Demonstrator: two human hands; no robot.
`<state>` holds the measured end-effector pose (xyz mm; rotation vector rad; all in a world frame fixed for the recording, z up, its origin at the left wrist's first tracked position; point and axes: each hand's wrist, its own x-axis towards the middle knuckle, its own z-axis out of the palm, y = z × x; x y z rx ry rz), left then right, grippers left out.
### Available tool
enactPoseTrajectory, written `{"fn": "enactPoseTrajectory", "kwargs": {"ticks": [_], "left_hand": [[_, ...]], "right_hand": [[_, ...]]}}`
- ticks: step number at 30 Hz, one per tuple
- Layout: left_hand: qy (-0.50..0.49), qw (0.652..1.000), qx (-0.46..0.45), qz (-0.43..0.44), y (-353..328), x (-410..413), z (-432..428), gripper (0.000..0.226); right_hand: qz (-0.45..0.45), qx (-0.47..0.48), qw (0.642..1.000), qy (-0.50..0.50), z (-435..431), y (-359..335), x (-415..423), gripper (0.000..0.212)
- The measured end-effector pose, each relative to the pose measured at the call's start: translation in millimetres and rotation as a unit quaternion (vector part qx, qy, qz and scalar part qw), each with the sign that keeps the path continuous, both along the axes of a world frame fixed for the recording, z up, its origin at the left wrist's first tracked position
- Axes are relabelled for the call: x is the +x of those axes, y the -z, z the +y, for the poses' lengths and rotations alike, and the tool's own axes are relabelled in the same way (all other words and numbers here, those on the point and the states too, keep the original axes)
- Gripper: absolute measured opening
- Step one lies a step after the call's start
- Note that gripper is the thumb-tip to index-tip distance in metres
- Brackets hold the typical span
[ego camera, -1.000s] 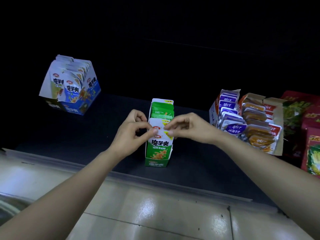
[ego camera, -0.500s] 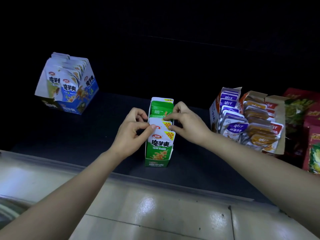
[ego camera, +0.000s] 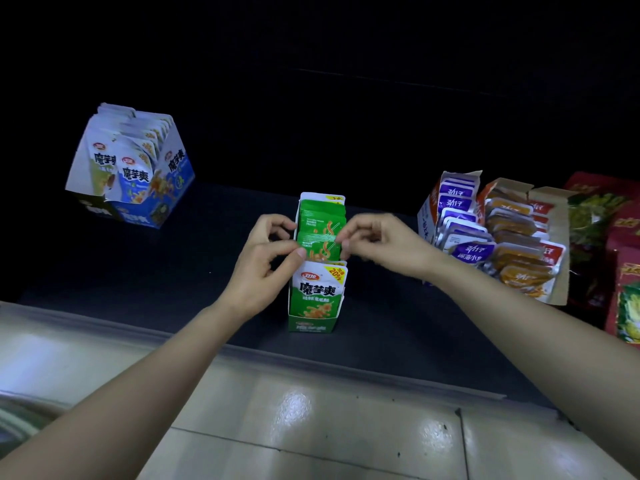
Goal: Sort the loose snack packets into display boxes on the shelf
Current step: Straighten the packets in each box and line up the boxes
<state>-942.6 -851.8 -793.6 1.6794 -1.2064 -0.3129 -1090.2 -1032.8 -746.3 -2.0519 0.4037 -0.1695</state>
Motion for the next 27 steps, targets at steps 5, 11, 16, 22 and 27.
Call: {"fn": "enactPoseTrajectory", "kwargs": {"ticks": [5,11,16,22,27], "left_hand": [[0.007,1.0,-0.001,0.023,-1,-2,5,0.03],[0.002,1.0,-0.001,0.015,0,-1,6,0.039],[0.002,1.0,-0.003,0.013,-1,-1,5,0.04],[-0.001,1.0,-0.003,0.011,0,0,4,0.042],[-0.003,1.0,-0.001,0.006,1,0,4,0.041]], "right_hand": [[0.017,-0.254,0.965,0.061,-3,14,10,0.048],[-0.014,-0.286,0.955,0.076,3,24,14,0.058],[-0.078,-0.29,0.952,0.049,3,25,13,0.037],[-0.08,-0.321,0.943,0.042,3,30,13,0.034],[-0.095,-0.35,0.93,0.06,10,33,12,0.034]]}}
